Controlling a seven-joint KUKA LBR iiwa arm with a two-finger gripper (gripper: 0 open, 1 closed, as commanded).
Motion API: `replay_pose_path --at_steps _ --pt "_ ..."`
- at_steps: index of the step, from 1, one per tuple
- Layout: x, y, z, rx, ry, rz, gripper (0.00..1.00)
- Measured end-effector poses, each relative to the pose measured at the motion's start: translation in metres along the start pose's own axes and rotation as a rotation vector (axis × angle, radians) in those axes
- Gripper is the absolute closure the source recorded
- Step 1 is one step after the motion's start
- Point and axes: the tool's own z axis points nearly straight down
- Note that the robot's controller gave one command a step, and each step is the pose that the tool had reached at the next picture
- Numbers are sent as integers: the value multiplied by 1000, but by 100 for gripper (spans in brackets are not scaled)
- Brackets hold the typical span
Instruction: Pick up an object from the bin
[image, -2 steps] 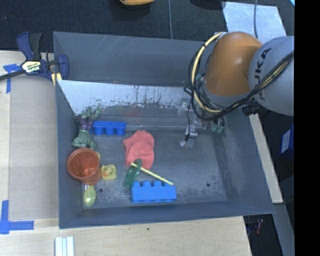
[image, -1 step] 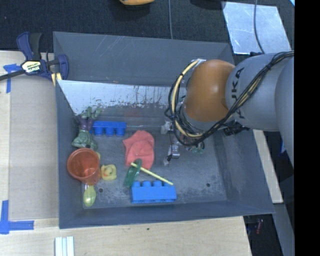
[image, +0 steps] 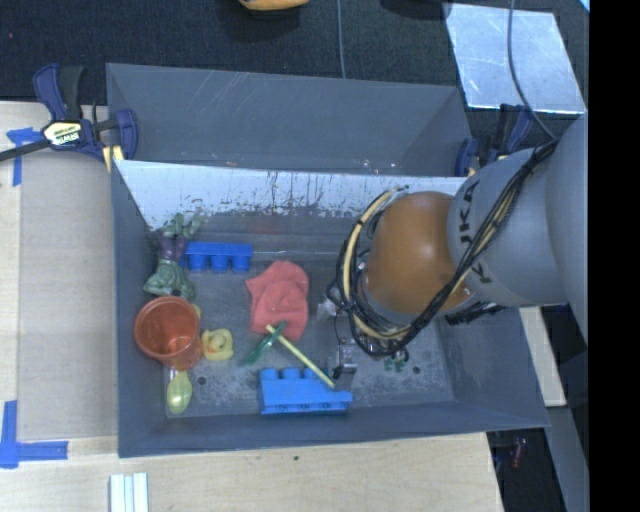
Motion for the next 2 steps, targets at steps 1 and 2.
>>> replay_pose_path --at_steps 1,2 --pt "-39 49 6 0 -3 145 0" --pt "29 97 -71 3 0 150 100"
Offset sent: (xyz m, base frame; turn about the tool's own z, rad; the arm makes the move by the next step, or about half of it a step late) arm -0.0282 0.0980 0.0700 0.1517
